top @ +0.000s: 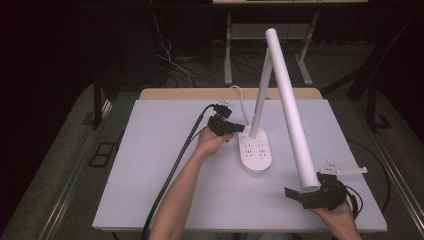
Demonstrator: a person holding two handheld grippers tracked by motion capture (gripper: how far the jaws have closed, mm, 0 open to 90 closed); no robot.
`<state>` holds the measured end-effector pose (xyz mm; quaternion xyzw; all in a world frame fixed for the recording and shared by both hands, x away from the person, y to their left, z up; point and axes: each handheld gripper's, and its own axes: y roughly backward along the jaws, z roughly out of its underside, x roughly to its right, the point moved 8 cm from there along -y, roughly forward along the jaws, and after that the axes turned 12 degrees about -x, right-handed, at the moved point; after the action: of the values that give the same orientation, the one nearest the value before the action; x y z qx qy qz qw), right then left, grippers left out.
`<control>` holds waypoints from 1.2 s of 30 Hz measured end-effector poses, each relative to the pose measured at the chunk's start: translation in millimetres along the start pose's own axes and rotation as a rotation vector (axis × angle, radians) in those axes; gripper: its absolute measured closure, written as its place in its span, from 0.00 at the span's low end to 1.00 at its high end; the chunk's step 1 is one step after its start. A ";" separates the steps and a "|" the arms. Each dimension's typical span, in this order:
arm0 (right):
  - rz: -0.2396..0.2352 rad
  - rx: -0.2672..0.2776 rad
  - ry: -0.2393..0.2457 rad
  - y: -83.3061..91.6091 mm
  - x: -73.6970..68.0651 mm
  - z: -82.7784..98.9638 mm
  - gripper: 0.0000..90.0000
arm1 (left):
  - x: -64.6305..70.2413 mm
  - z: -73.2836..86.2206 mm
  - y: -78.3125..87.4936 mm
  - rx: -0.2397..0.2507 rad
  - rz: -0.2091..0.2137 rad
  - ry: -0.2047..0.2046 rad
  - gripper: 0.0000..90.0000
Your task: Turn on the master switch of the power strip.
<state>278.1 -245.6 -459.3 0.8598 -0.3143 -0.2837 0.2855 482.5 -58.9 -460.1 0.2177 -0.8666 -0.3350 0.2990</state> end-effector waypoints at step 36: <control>-0.002 -0.010 0.014 -0.4 -1.6 1.3 0.00 | 4.5 10.2 -17.4 -0.144 -0.068 -0.110 1.00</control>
<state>276.3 -244.7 -460.0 0.8606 -0.3100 -0.2794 0.2919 475.5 -68.7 -476.8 0.2063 -0.8474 -0.4181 0.2540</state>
